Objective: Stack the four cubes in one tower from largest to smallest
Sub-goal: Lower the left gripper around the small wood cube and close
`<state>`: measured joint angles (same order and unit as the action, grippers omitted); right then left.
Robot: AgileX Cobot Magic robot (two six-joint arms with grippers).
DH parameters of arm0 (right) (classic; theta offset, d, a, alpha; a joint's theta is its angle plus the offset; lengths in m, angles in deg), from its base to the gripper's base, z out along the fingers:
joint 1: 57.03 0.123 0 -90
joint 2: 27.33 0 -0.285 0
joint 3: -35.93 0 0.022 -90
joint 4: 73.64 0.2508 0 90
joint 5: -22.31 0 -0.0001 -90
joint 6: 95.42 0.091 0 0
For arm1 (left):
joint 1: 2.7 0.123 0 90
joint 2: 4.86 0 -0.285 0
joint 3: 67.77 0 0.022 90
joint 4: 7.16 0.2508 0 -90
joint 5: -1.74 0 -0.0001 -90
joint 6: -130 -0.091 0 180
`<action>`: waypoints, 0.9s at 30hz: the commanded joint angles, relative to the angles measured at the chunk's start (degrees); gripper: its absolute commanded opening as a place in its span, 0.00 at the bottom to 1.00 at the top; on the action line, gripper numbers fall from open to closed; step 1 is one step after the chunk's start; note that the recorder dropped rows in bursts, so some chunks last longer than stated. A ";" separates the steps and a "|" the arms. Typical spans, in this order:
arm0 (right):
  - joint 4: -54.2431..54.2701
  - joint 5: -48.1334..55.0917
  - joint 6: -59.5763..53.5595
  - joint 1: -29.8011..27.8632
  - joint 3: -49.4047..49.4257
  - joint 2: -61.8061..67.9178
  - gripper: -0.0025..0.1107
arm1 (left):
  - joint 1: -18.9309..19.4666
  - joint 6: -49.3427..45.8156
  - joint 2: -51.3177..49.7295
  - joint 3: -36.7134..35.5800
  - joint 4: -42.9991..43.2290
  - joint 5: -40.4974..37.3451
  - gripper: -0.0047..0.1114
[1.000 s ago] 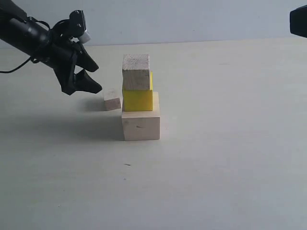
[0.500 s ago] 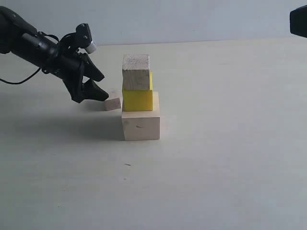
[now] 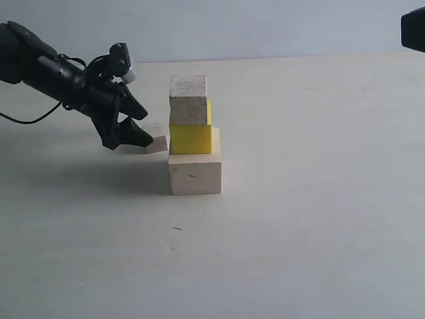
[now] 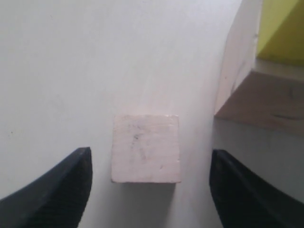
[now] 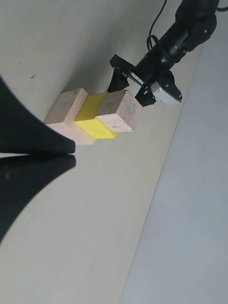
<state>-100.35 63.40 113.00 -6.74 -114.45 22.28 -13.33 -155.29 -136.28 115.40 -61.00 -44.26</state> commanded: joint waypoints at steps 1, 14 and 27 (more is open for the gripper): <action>-0.08 -0.59 0.26 0.06 0.33 -0.43 0.02 | -0.27 -2.51 0.03 0.21 -3.16 0.12 0.62; 0.14 -0.59 0.26 0.06 0.33 -0.43 0.02 | -0.27 -3.13 0.03 0.21 -3.27 0.12 0.62; 0.02 -0.59 0.26 0.06 0.33 -0.43 0.02 | -0.27 -3.93 0.03 0.21 -3.38 0.12 0.62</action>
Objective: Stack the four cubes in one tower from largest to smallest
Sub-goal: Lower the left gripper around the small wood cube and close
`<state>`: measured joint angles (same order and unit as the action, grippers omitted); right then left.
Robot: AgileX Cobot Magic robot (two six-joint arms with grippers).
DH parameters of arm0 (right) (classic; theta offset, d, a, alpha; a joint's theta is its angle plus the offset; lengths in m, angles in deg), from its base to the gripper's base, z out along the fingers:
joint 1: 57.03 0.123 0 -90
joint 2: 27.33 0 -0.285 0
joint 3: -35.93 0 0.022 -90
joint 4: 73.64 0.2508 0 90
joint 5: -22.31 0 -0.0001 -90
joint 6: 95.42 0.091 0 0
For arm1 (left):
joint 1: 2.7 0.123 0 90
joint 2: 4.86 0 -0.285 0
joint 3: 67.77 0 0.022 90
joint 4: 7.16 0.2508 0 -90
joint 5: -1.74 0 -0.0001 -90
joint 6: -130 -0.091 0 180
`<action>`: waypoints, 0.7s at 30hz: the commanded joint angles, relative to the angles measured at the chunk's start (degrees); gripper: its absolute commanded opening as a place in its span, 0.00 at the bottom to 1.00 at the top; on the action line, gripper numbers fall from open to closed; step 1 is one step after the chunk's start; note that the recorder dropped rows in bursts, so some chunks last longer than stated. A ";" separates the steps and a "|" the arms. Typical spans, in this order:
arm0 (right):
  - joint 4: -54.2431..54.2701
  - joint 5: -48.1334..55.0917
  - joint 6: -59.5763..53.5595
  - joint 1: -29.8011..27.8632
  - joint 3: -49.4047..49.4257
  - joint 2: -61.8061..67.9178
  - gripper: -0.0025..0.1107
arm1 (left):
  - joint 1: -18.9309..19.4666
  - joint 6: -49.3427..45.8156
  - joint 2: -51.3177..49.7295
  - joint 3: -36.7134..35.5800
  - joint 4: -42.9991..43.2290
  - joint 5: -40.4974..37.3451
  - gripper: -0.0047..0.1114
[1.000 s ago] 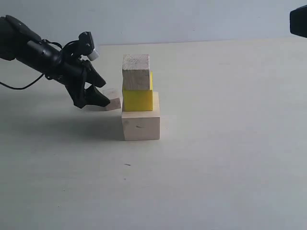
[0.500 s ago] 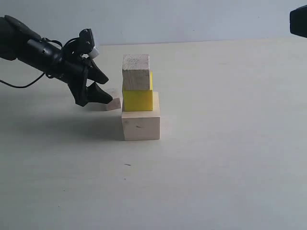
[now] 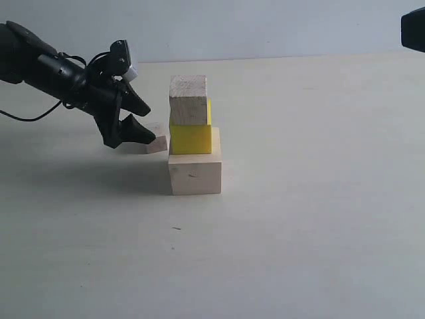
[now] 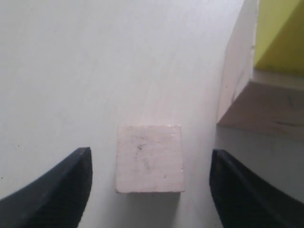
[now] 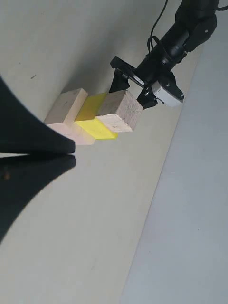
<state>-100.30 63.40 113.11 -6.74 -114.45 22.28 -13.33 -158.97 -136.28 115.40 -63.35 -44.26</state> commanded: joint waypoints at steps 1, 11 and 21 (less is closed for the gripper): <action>-0.03 -0.59 0.15 0.06 0.33 -0.43 0.02 | -0.27 -0.25 0.03 0.21 -1.14 0.12 0.62; 0.08 -0.59 0.15 0.06 0.33 -0.43 0.02 | -0.27 -0.01 -1.34 0.21 -1.62 0.98 0.62; 0.08 -0.59 0.15 0.06 0.33 -0.43 0.02 | -0.27 -0.09 -3.64 0.21 -3.15 1.25 0.59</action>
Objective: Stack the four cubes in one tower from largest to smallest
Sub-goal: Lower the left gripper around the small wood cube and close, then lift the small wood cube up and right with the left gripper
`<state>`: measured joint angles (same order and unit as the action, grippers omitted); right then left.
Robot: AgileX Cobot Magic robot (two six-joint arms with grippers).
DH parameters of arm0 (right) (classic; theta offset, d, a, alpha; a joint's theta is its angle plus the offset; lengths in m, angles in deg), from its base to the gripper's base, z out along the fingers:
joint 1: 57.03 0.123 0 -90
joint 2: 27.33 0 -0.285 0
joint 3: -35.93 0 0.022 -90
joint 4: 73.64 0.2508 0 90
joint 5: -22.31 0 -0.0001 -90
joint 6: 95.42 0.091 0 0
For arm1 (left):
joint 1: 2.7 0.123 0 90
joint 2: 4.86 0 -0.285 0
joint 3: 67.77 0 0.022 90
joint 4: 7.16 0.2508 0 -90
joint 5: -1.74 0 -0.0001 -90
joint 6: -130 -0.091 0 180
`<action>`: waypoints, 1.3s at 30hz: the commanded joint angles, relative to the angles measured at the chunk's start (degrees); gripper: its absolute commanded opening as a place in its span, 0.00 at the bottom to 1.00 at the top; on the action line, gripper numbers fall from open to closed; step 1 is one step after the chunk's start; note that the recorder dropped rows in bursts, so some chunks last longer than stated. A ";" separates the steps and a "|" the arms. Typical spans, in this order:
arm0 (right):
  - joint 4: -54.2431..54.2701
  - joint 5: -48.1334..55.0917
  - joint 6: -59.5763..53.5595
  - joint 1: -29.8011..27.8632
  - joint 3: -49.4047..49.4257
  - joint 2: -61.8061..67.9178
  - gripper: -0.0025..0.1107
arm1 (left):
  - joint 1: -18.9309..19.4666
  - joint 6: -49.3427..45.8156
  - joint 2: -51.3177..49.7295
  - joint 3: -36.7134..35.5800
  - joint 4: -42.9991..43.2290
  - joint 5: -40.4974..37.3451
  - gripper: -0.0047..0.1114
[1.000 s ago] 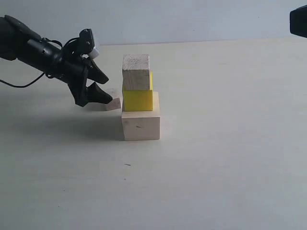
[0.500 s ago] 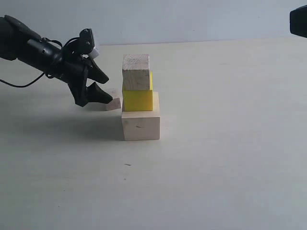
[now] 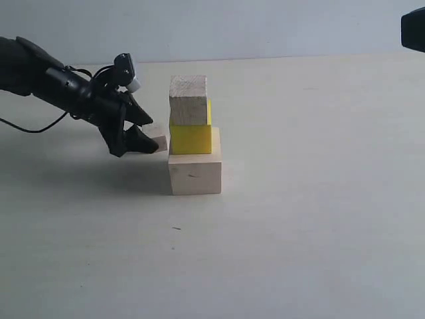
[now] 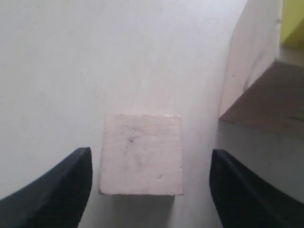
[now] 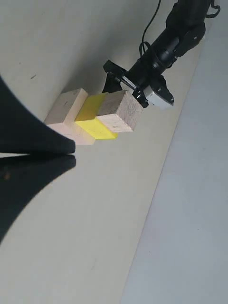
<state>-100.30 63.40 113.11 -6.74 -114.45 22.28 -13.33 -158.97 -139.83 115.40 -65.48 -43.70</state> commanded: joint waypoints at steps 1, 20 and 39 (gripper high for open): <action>0.08 -0.59 0.15 0.06 0.33 -0.43 0.02 | -0.27 -0.09 -0.09 0.21 -1.02 0.82 0.53; 1.16 -0.59 -0.02 0.06 0.33 -0.43 0.02 | -0.02 22.96 20.89 0.21 13.73 -7.13 0.04; 1.16 -0.59 -0.02 0.06 0.33 -0.43 0.02 | -5.93 28.00 33.18 3.98 11.81 -12.09 0.04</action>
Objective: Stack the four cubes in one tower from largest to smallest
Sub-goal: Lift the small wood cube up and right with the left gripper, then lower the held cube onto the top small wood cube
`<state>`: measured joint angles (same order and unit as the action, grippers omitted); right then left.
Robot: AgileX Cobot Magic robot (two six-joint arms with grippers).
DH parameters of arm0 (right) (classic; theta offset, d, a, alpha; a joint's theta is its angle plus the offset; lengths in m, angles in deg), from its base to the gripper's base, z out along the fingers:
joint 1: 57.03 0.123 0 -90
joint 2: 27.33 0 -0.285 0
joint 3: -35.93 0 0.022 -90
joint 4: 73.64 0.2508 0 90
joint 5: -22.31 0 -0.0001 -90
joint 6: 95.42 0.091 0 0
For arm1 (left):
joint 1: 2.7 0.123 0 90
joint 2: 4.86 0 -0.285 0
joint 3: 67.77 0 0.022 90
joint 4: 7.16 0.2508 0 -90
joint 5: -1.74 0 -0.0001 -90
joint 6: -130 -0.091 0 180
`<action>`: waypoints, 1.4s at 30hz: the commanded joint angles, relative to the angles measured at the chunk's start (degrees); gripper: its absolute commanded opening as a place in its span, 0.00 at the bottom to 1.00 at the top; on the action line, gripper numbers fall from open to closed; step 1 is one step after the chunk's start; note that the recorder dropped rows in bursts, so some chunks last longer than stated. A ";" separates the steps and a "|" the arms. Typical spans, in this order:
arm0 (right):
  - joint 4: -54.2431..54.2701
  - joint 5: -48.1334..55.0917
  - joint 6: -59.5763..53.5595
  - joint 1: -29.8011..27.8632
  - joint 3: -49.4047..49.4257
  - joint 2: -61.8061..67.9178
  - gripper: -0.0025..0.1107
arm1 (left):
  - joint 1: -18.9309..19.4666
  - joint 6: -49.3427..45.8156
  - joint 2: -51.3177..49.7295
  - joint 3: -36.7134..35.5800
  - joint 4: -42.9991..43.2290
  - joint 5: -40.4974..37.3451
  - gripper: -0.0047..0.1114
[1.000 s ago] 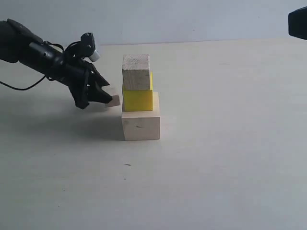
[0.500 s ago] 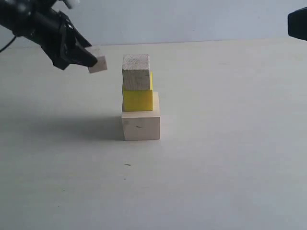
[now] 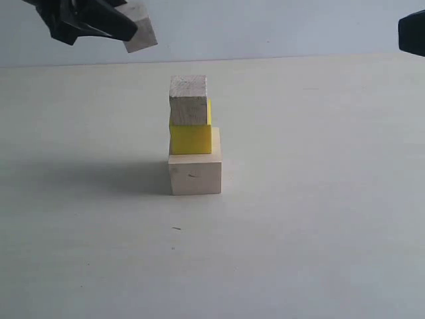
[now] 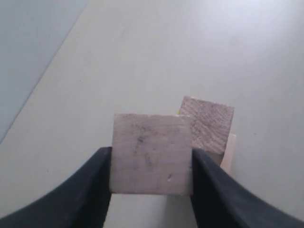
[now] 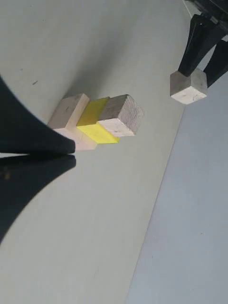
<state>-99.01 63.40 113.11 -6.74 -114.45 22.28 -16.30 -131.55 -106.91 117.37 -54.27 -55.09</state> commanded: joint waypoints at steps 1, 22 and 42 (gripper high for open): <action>0.05 -0.59 0.00 0.06 0.33 -0.43 0.02 | -3.52 0.58 0.26 2.48 1.04 -0.70 0.04; 2.07 -0.59 0.00 0.06 0.33 -0.43 0.02 | -6.19 0.22 -5.84 4.47 1.38 -1.78 0.04; 2.50 -0.96 0.00 0.06 0.33 -0.43 0.02 | -9.98 1.02 -6.07 4.47 7.60 -1.64 0.04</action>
<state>-96.65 63.40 113.11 -6.74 -114.45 22.28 -25.98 -131.14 -112.72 121.40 -46.02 -57.33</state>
